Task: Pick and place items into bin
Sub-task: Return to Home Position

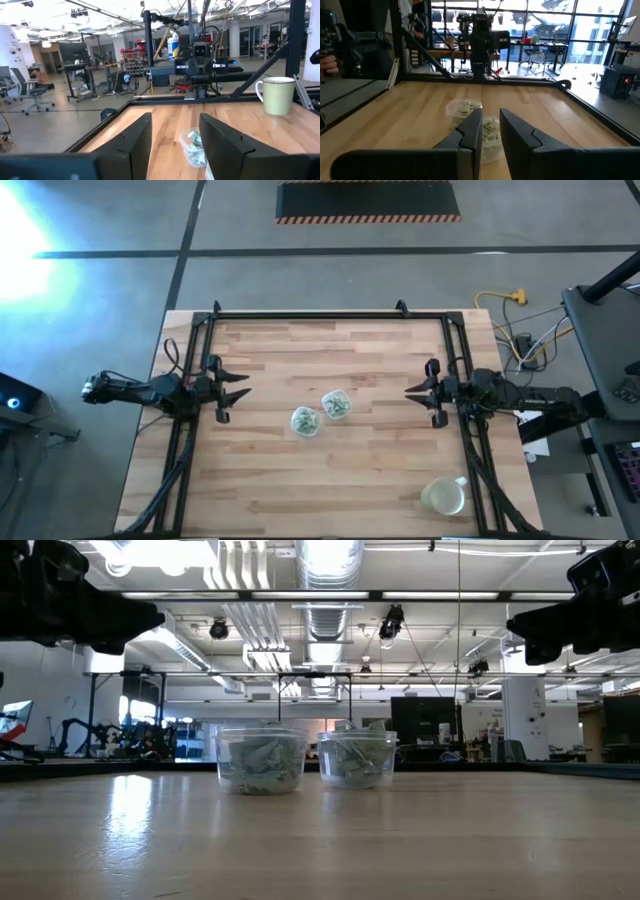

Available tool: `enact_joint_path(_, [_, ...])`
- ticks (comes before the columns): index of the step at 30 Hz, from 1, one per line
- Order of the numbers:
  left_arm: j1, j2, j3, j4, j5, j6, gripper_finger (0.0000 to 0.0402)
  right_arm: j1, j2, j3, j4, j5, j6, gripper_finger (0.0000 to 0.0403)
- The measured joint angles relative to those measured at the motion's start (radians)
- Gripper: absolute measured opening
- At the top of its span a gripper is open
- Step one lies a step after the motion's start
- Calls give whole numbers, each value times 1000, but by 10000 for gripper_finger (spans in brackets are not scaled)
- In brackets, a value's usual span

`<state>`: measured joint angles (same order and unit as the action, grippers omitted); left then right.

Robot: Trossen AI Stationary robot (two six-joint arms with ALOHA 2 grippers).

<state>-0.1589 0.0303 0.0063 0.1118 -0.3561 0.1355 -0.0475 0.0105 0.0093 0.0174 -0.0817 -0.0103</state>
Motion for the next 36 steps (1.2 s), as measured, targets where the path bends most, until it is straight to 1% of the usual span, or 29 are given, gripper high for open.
enact_joint_path(8, [0, 39, 0, -33, 0, -25, 148, 0, 2, 0, -1, 7, 13, 56])
enact_joint_path(26, [0, 146, -1, -32, 0, -25, 148, 1, 5, 0, -1, 6, 7, 57])
enact_joint_path(28, [0, 153, 0, -27, 6, -56, 148, 1, 5, 0, -1, 6, 9, 57])
enact_joint_path(30, [0, 162, 0, -18, 40, -63, 148, 1, 5, 0, -1, 6, 8, 57])
enact_joint_path(33, [2, 157, 0, -9, 208, 9, 148, 1, 5, 0, -1, 6, 9, 57])
enact_joint_path(34, [3, 147, 0, -4, 250, 24, 148, 1, 5, 0, -1, 6, 9, 57])
enact_joint_path(36, [13, 121, -1, -10, 272, 27, 148, 1, 5, 0, -1, 6, 8, 57])
